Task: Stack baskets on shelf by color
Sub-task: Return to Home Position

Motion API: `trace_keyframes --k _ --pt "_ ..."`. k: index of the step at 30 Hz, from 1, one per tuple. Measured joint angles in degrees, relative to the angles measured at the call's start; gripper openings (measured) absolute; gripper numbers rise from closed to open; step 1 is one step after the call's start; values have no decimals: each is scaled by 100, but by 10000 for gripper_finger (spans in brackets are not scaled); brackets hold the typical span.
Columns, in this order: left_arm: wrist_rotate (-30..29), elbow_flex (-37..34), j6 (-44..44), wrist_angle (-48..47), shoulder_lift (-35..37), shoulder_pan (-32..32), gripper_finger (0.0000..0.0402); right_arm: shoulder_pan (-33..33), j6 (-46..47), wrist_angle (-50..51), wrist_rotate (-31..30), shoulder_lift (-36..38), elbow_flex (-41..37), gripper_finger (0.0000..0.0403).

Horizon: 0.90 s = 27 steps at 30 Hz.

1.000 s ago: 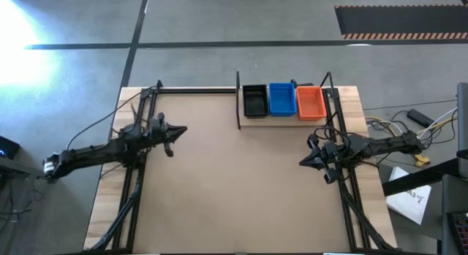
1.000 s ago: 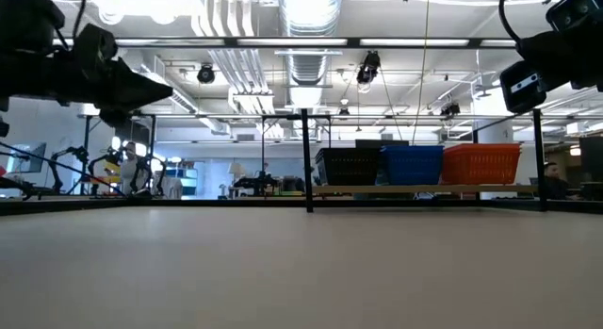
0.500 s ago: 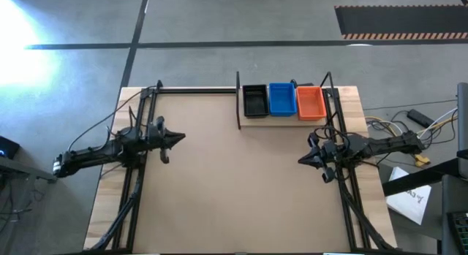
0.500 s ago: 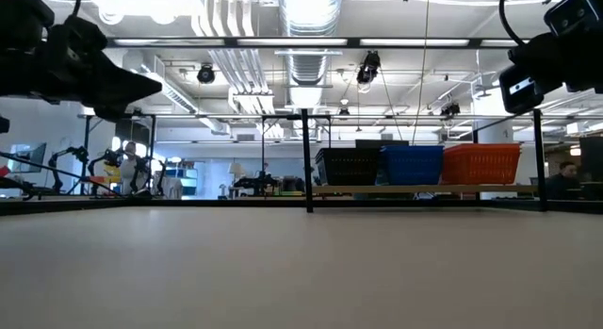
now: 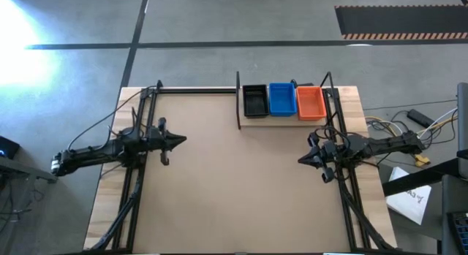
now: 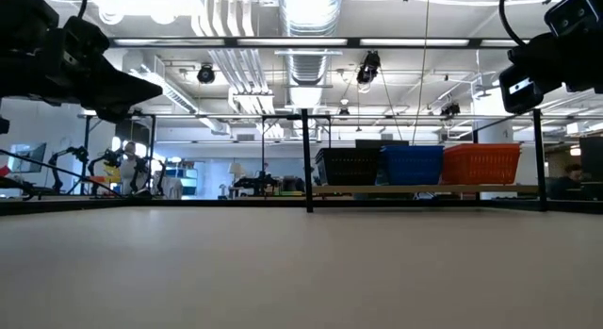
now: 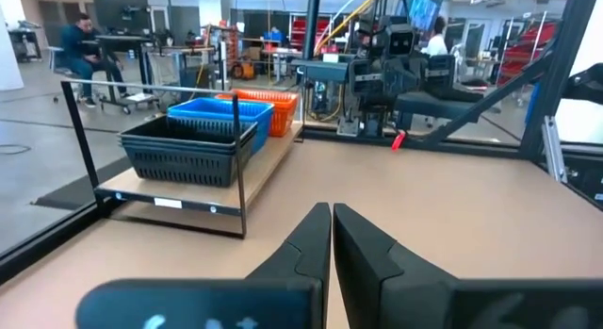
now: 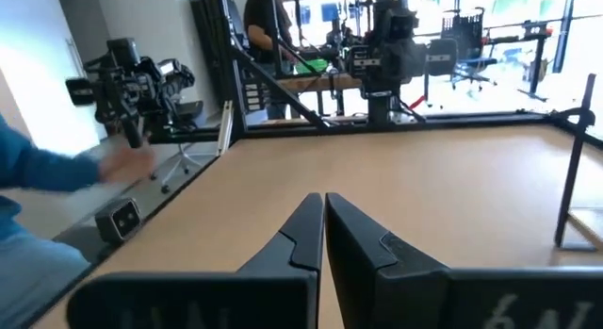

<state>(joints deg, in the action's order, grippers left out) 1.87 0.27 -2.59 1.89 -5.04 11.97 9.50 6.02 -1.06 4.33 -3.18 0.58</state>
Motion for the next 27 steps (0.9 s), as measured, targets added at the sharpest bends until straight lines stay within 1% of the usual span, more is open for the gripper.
trace_keyframes --k 2,7,10,14,15,16,19,22,24,27 --pt "0 0 0 13 -58 2 0 0 109 -23 -65 0 0 9" --pt "-2 -2 0 50 -190 2 0 -4 5 -346 -883 7 0 9" --pt "-4 -2 0 56 -270 2 0 -4 -424 -322 -933 7 0 9" --pt "-4 -2 -11 62 -369 2 0 -2 -890 -50 -928 0 0 9" --pt "-2 -2 -269 117 -385 2 0 -2 -943 -52 -927 0 2 9" --pt "43 -2 -828 296 -397 2 0 -2 -968 -48 -928 0 5 9" --pt "229 -2 -2946 917 -380 0 0 -2 -966 -21 -928 0 26 9" --pt "227 -2 -4427 1330 -378 2 0 -2 -964 4 -931 1 50 9" --pt "229 -2 -4978 1533 -372 2 0 -2 -964 -6 -937 0 52 9" --pt "229 -2 -5227 1671 -353 2 0 -2 -959 -11 -939 0 55 9"
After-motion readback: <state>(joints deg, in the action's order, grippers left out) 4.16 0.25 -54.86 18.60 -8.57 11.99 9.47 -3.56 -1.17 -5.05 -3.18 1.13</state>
